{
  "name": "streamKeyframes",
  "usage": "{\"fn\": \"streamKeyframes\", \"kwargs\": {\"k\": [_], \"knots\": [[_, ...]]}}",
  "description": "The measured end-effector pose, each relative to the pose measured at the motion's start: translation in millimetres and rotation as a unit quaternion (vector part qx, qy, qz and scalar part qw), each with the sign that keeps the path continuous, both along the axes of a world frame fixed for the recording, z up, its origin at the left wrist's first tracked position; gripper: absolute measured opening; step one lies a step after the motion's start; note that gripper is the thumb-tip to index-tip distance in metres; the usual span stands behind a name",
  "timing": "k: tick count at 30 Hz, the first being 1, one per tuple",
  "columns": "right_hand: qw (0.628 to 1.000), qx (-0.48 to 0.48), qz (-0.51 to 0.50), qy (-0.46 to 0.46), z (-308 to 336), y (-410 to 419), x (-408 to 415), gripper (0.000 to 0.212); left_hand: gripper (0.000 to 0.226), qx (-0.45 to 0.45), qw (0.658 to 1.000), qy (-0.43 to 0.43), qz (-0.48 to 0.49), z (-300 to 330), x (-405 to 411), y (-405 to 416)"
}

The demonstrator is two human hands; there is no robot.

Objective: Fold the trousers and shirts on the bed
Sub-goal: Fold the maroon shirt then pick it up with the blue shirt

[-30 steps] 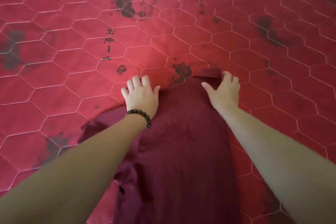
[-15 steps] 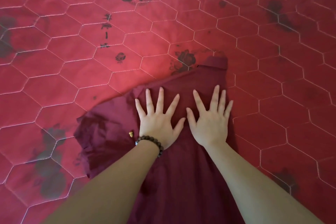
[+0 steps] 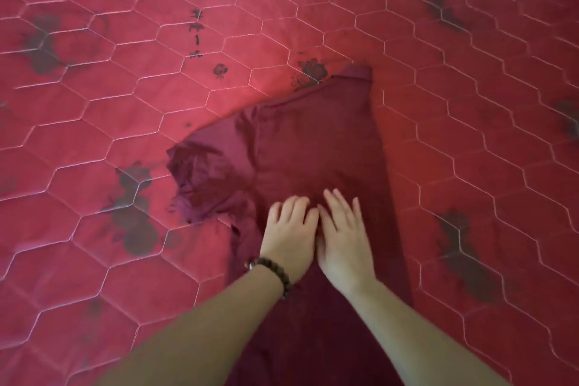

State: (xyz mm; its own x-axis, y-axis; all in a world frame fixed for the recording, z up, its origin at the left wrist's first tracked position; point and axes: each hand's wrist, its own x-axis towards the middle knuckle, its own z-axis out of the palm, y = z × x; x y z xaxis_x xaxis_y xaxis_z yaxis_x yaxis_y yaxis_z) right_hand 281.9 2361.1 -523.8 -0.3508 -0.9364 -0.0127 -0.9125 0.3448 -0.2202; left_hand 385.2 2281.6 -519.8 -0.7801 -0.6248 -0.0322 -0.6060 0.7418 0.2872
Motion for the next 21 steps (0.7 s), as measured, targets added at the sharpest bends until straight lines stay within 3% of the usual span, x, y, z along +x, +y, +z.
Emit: {"fn": "streamKeyframes", "kwargs": {"k": [5, 12, 14, 18, 21], "knots": [[0.996, 0.084, -0.031, 0.024, -20.8, 57.8, 17.7, 0.052, 0.057, -0.008, 0.995, -0.1, 0.019, -31.2, 55.7, 21.2], [0.978, 0.106, -0.172, 0.061, -21.9, 155.2, 5.9, 0.063, 0.062, -0.05, 0.973, -0.119, 0.191, -34.3, 122.3, 32.0], [0.985, 0.083, -0.139, 0.062, -17.9, 169.6, 33.5, 0.06, 0.061, -0.058, 0.979, -0.097, 0.168, -29.1, 121.0, 78.1], [0.998, 0.061, -0.006, 0.016, -21.5, 185.9, 107.8, 0.058, 0.058, -0.015, 0.996, -0.081, 0.018, -28.1, 118.9, 181.8], [0.996, 0.082, -0.022, 0.006, -28.2, 205.3, 125.4, 0.055, 0.058, -0.006, 0.994, -0.099, 0.034, -36.0, 137.2, 200.9]]}}
